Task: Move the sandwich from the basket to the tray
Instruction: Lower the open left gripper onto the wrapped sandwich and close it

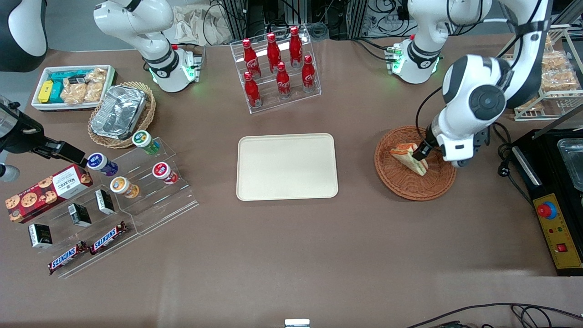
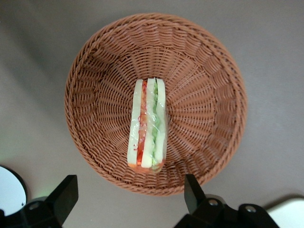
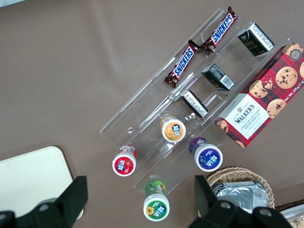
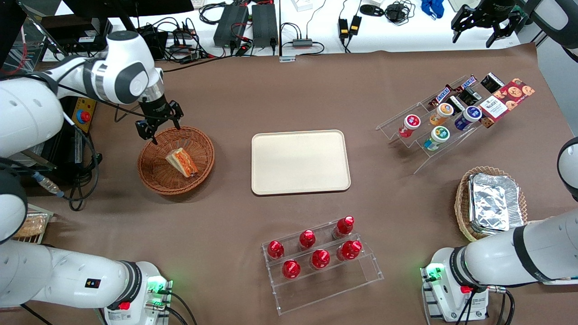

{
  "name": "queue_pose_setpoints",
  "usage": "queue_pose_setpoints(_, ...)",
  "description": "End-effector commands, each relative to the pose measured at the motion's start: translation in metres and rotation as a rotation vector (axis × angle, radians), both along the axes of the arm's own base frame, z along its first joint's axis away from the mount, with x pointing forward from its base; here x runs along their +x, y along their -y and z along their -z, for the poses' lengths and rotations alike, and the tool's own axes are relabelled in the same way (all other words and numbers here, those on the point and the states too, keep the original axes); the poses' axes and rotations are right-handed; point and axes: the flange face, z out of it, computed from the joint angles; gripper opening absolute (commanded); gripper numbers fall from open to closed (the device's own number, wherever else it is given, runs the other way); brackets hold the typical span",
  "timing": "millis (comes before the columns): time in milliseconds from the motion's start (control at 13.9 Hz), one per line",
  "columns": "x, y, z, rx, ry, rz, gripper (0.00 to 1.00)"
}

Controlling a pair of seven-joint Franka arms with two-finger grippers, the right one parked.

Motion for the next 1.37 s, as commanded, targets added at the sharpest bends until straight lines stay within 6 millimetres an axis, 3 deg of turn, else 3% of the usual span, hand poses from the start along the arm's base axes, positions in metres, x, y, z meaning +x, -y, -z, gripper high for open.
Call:
queue_pose_setpoints(0, -0.009, -0.001, 0.021, 0.023, 0.019, 0.000, 0.99)
queue_pose_setpoints(432, -0.016, -0.003, 0.075, 0.011, 0.032, -0.003, 0.99)
queue_pose_setpoints(863, -0.014, -0.001, 0.090, -0.011, 0.069, -0.016, 0.99)
queue_pose_setpoints(1151, -0.028, -0.004, 0.112, -0.019, 0.094, -0.015, 0.99)
queue_pose_setpoints(1223, -0.030, -0.005, 0.115, -0.021, 0.103, -0.017, 0.98)
queue_pose_setpoints(1295, -0.030, -0.005, 0.116, -0.023, 0.107, -0.017, 0.91)
